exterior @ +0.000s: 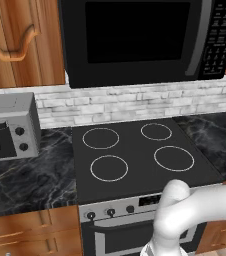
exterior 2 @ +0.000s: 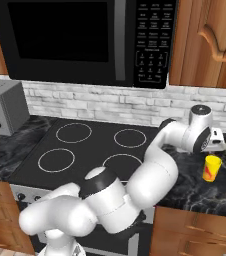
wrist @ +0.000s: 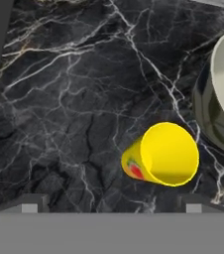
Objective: Pick the cup and bowl from the counter and place them on the counter next to the sink.
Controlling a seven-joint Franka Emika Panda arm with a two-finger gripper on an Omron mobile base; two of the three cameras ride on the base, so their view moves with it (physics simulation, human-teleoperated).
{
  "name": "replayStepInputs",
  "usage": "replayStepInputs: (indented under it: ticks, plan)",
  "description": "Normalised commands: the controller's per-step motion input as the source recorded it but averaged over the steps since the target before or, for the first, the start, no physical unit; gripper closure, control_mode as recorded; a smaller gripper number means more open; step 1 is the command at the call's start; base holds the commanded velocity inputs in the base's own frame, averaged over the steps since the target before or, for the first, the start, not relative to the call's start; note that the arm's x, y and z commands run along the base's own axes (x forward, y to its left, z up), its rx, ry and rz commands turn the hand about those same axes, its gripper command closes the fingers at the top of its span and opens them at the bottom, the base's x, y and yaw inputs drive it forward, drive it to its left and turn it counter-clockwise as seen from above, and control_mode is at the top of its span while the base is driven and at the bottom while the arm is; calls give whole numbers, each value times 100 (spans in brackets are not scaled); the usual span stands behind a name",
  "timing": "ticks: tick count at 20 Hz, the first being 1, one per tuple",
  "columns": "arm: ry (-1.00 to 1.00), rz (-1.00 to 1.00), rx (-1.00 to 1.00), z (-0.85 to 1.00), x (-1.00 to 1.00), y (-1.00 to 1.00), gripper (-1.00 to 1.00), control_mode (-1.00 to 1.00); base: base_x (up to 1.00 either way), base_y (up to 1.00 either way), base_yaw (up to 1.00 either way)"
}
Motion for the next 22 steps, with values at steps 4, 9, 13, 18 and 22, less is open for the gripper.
replayStepInputs:
  ticks: [4, 9, 13, 18, 22]
  plan:
    - [3, 0, 0, -11, 13, 0, -100, -100, 0, 0, 0]
    - [4, 0, 0, -10, 0, -4, -100, -100, 0, 0, 0]
    - [4, 0, 0, -15, 0, -9, -100, -100, 0, 0, 0]
    - [3, 0, 0, -9, 3, -17, -100, -100, 0, 0, 0]
    - [1, 0, 0, -13, 8, -13, -100, -100, 0, 0, 0]
